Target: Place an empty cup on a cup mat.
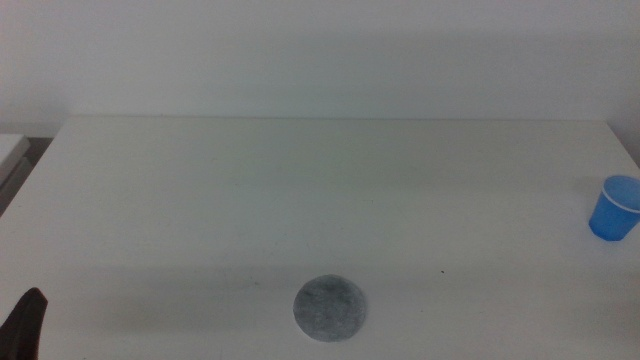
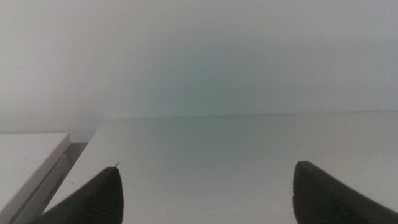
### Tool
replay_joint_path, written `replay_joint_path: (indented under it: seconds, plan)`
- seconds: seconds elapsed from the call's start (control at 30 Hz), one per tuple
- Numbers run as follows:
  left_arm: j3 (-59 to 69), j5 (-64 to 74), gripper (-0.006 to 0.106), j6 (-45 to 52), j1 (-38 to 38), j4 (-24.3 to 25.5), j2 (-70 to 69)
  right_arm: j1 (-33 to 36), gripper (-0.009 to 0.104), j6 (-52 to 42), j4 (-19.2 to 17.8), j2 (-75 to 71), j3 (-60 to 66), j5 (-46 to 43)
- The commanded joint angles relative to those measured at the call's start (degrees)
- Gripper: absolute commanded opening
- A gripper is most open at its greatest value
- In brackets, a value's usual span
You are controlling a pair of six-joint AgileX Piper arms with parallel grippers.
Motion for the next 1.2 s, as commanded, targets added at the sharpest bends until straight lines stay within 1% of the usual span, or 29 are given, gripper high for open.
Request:
replay_joint_path:
  seconds: [0.0,0.1,0.2,0.27,0.33,0.43,0.5,0.6,0.7,0.73,0.77,0.87,0.9,1.03,1.17]
  plan:
    - [0.0,-0.7,0.094,-0.2,-0.1,0.0,-0.2,-0.2,0.093,2.5,-0.2,-0.2,-0.9,-0.4]
    - [0.0,-0.7,0.094,-0.2,-0.1,0.0,-0.2,-0.2,0.093,9.6,-0.2,3.2,-4.2,1.3]
    - [0.0,-0.7,0.094,-0.2,-0.1,0.0,-0.2,-0.2,0.093,11.2,-0.2,11.0,-10.1,5.8]
    - [0.0,-0.7,0.094,-0.2,-0.1,0.0,-0.2,-0.2,0.093,11.0,-0.2,17.8,-15.5,12.4]
    - [0.0,-0.7,0.094,-0.2,-0.1,0.0,-0.2,-0.2,0.093,9.3,-0.2,25.0,-22.5,22.3]
    - [0.0,-0.7,0.094,-0.2,-0.1,0.0,-0.2,-0.2,0.093,9.3,-0.2,34.4,-32.1,35.4]
    - [0.0,-0.7,0.094,-0.2,-0.1,0.0,-0.2,-0.2,0.093,9.6,-0.2,39.0,-36.7,39.5]
    - [0.0,-0.7,0.094,-0.2,-0.1,0.0,-0.2,-0.2,0.093,9.7,0.1,44.3,-41.1,38.1]
    - [0.0,-0.7,0.094,-0.2,-0.1,0.0,-0.2,-0.2,0.093,11.5,2.0,48.1,-42.6,31.4]
    - [0.0,-0.7,0.094,-0.2,-0.1,0.0,-0.2,-0.2,0.093,12.9,3.3,49.0,-42.8,28.9]
    - [0.0,-0.7,0.094,-0.2,-0.1,0.0,-0.2,-0.2,0.093,14.1,5.7,49.6,-42.8,26.9]
    - [0.0,-0.7,0.094,-0.2,-0.1,0.0,-0.2,-0.2,0.093,16.2,14.8,50.9,-42.8,25.2]
    - [0.0,-0.7,0.094,-0.2,-0.1,0.0,-0.2,-0.2,0.093,16.2,16.2,51.0,-42.8,25.2]
    - [0.0,-0.7,0.094,-0.2,-0.1,0.0,-0.2,-0.2,0.093,16.2,16.5,51.1,-42.7,24.5]
    - [0.0,-0.7,0.094,-0.2,-0.1,0.0,-0.2,-0.2,0.093,16.1,14.6,51.1,-42.7,23.2]
